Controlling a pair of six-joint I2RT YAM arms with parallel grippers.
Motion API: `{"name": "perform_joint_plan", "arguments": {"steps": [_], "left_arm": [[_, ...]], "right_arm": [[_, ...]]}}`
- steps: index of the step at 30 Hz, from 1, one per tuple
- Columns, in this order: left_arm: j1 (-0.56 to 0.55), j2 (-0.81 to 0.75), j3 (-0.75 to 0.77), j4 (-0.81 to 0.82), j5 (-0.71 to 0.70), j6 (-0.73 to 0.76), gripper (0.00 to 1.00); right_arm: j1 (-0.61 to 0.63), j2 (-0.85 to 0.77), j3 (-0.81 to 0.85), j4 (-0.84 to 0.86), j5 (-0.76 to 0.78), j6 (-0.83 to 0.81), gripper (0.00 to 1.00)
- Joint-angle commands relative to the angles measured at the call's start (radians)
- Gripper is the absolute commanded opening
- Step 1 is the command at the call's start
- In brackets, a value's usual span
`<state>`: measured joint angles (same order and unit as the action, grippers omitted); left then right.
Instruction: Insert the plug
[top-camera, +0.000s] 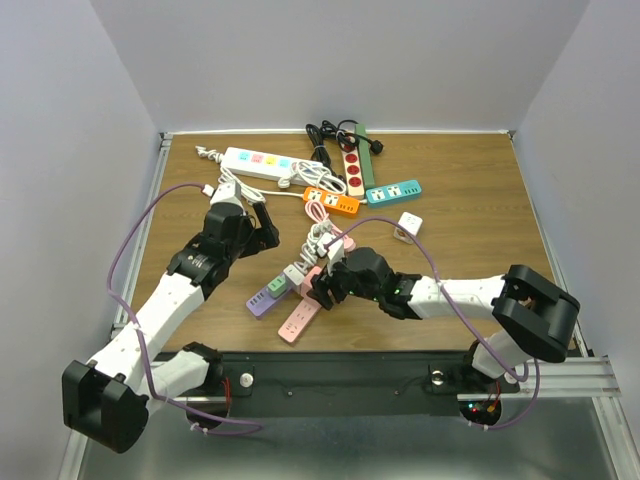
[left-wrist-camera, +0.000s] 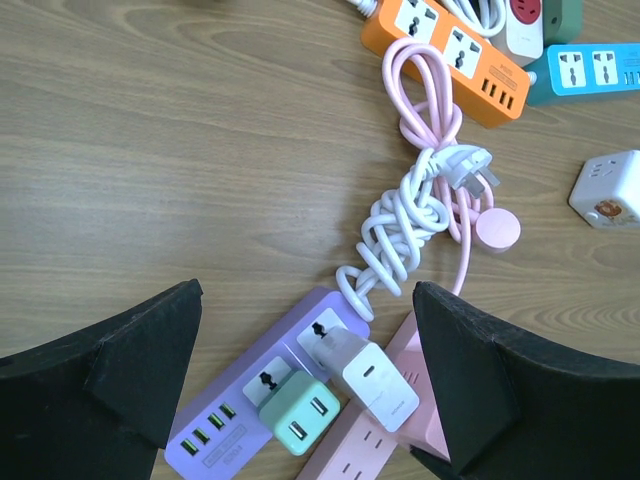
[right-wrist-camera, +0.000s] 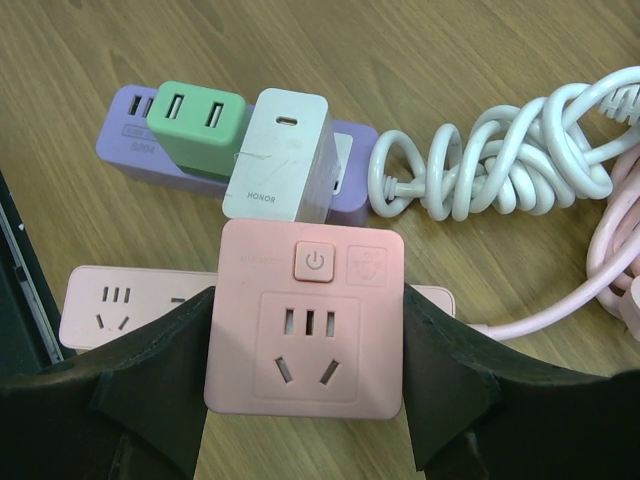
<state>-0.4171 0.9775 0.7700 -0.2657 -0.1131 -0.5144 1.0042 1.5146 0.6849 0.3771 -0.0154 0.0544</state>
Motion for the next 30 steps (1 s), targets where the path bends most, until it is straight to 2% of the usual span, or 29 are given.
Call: {"name": "perform_joint_plan", "arguments": {"steps": [1, 8, 16, 30], "left_arm": [[0.012, 0.012, 0.064, 0.040, 0.003, 0.048, 0.99], [0.034, 0.053, 0.092, 0.085, 0.041, 0.068, 0.99], [0.054, 0.070, 0.112, 0.097, 0.053, 0.089, 0.99], [0.109, 0.081, 0.115, 0.120, 0.109, 0.123, 0.99]], "right_arm": [[0.008, 0.045, -0.053, -0.175, 0.077, -0.016, 0.00], [0.010, 0.055, -0.093, -0.179, 0.080, 0.053, 0.00], [0.050, 0.121, -0.044, -0.221, 0.135, 0.030, 0.01], [0.105, 0.121, -0.114, -0.238, 0.151, 0.217, 0.00]]}}
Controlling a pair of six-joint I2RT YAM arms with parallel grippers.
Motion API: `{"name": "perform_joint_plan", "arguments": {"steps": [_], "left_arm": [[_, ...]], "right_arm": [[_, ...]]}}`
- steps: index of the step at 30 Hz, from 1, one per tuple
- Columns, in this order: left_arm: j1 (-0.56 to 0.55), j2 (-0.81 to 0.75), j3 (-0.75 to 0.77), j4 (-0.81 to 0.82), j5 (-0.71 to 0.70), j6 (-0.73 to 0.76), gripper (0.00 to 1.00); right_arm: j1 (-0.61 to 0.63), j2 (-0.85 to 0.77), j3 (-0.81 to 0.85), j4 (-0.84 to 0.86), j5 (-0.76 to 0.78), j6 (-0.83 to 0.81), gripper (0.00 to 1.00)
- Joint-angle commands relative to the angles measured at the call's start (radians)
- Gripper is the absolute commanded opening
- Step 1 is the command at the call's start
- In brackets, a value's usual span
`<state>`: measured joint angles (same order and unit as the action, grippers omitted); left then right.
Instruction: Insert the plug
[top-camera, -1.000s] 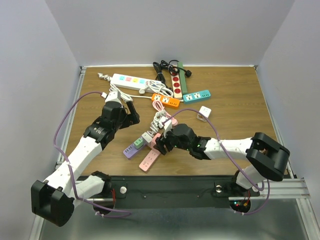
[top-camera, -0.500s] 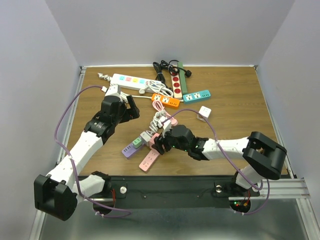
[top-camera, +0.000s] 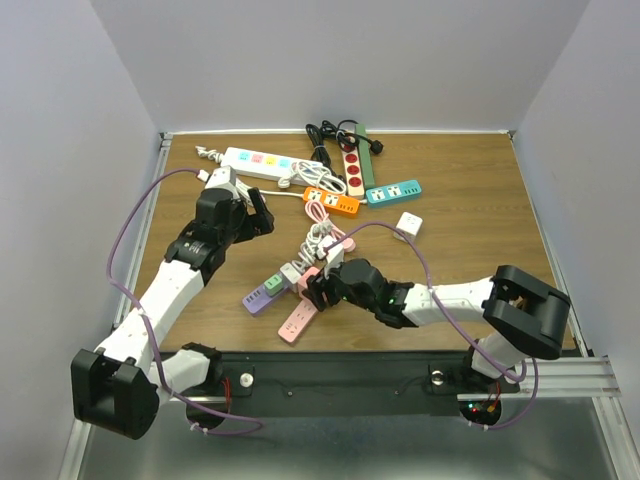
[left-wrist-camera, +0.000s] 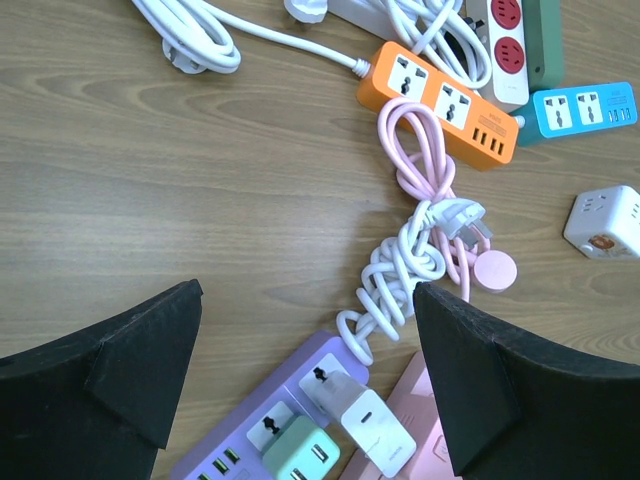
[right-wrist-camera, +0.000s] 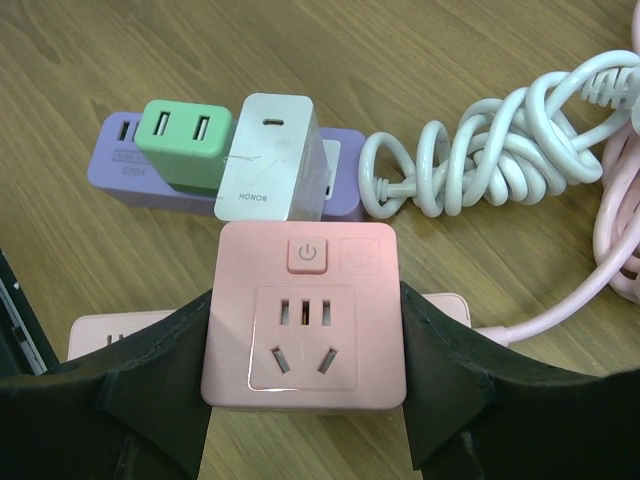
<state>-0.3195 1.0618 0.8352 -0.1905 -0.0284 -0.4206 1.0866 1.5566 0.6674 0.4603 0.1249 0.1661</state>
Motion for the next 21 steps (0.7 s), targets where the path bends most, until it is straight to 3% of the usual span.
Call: {"name": "perform_joint_plan", "arguments": {"steps": [1, 8, 21], "left_arm": [[0.014, -0.005, 0.053, 0.046, 0.024, 0.032, 0.99], [0.033, 0.004, 0.065, 0.048, 0.024, 0.052, 0.99], [0.057, 0.023, 0.067, 0.080, 0.064, 0.074, 0.99]], "right_arm": [[0.030, 0.082, -0.101, -0.321, 0.006, 0.119, 0.00], [0.084, 0.141, -0.097, -0.321, 0.042, 0.185, 0.01], [0.085, 0.234, 0.014, -0.259, 0.211, 0.119, 0.01]]}}
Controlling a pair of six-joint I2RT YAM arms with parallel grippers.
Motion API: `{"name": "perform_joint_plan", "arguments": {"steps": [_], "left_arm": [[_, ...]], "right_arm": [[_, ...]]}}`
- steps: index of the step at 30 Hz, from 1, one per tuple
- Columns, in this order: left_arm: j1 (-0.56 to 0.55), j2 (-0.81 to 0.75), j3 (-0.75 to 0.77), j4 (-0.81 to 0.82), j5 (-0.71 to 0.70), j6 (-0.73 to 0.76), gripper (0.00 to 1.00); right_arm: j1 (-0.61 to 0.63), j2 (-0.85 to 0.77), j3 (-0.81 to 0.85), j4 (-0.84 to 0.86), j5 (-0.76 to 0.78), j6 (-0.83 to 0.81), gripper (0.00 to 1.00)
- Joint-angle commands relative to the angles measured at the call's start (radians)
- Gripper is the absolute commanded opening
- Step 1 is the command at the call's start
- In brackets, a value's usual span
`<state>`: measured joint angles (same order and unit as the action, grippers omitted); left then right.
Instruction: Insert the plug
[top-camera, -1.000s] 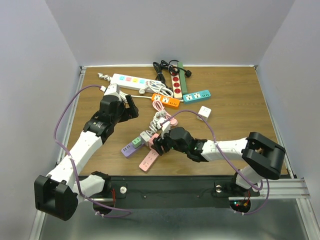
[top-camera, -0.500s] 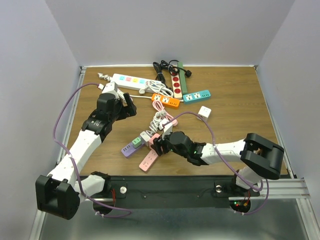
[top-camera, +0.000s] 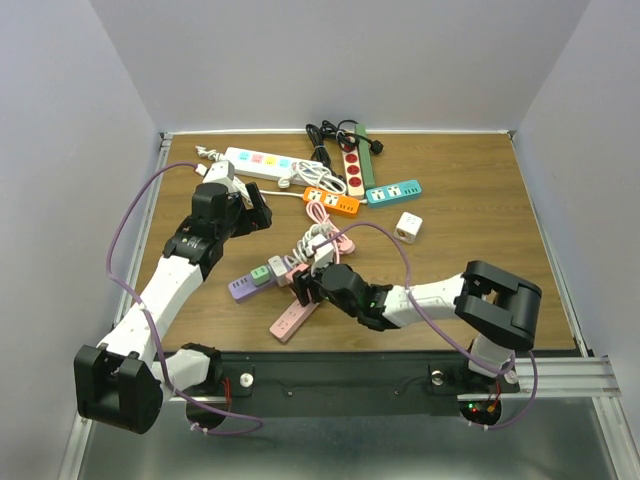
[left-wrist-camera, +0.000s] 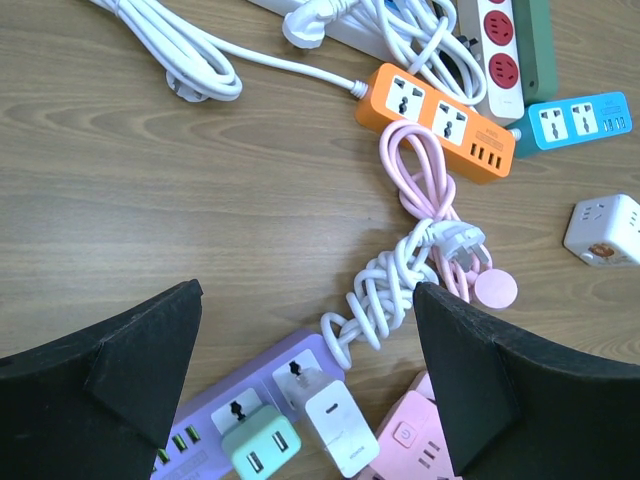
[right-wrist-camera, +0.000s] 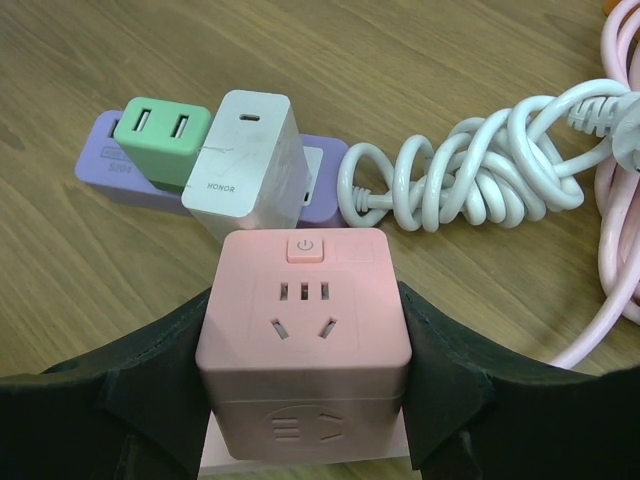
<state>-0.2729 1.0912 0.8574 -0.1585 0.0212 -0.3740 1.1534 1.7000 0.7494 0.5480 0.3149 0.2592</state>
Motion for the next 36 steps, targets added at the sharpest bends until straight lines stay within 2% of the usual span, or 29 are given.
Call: {"name": "perform_joint_plan", "arguments": {"steps": [1, 6, 11, 17, 24, 33, 36], "left_arm": [[0.011, -0.008, 0.045, 0.048, 0.014, 0.029, 0.99], [0.011, -0.028, 0.028, 0.051, 0.037, 0.029, 0.99], [0.011, -0.039, 0.003, 0.051, 0.046, 0.033, 0.99], [0.011, -0.056, 0.002, 0.063, 0.048, 0.037, 0.99], [0.011, -0.042, 0.023, 0.054, 0.049, 0.060, 0.99], [0.011, -0.013, 0.028, 0.065, 0.086, 0.061, 0.98], [0.008, -0.031, -0.021, 0.085, 0.095, 0.018, 0.95]], "right_arm": [[0.020, 0.081, -0.073, -0.349, 0.023, 0.029, 0.00], [0.019, -0.034, -0.148, -0.356, 0.013, 0.080, 0.00], [0.037, -0.083, -0.199, -0.444, -0.010, 0.144, 0.00], [0.081, -0.028, -0.206, -0.462, -0.030, 0.215, 0.00], [0.204, 0.076, -0.159, -0.523, 0.029, 0.344, 0.00], [0.230, 0.047, -0.185, -0.543, 0.001, 0.448, 0.00], [0.264, 0.058, -0.171, -0.611, 0.000, 0.491, 0.00]]}}
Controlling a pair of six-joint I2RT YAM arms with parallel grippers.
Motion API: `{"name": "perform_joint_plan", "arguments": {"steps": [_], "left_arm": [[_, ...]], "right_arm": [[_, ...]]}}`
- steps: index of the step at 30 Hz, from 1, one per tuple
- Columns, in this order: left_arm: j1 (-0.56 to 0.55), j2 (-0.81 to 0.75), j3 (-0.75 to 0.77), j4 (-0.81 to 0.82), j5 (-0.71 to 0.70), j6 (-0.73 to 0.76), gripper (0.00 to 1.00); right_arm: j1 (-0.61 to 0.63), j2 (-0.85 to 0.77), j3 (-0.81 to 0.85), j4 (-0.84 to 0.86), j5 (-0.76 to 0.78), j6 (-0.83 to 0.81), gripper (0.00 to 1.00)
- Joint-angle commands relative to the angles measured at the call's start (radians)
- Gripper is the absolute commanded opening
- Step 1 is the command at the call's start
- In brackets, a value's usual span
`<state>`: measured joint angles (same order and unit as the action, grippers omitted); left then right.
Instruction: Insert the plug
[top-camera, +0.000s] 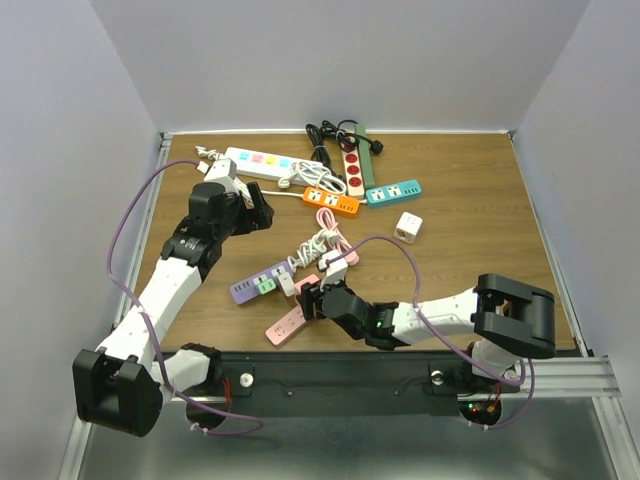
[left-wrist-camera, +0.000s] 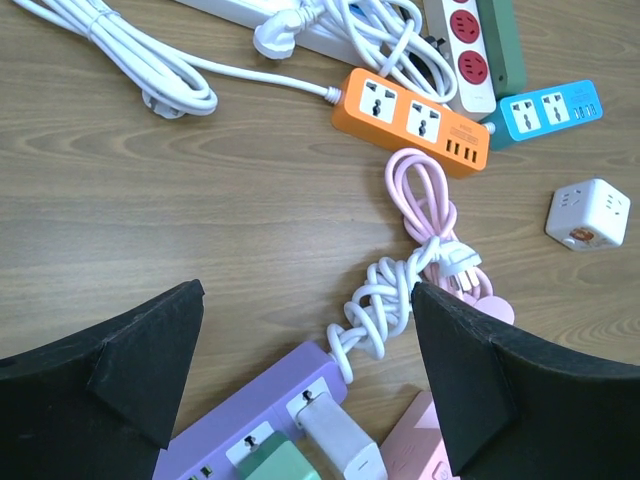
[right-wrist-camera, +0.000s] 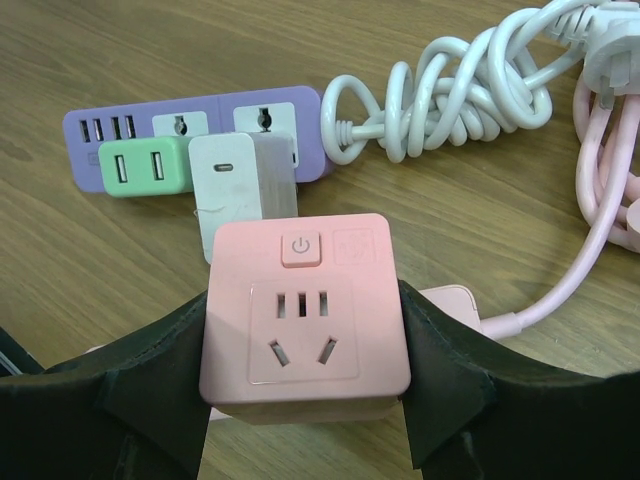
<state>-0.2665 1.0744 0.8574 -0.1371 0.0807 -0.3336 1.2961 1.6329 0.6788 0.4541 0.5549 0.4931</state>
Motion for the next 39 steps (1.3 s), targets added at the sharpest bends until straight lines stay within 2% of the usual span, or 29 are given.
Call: {"name": "perform_joint_plan", "arguments": {"steps": [1, 9, 16, 39], "left_arm": [[-0.002, -0.022, -0.041, 0.071, 0.037, -0.031, 0.95], [-0.004, -0.057, -0.089, 0.053, -0.002, -0.038, 0.95], [-0.007, -0.068, -0.124, 0.077, -0.009, -0.058, 0.94], [-0.007, -0.047, -0.130, 0.077, -0.001, -0.048, 0.94]], "right_arm": [[0.129, 0.131, -0.101, -0.520, -0.245, 0.269, 0.00], [0.177, 0.174, -0.068, -0.552, -0.243, 0.315, 0.00], [0.174, 0.260, -0.009, -0.568, -0.214, 0.268, 0.00], [0.161, 0.288, -0.015, -0.577, -0.397, 0.340, 0.00]]}}
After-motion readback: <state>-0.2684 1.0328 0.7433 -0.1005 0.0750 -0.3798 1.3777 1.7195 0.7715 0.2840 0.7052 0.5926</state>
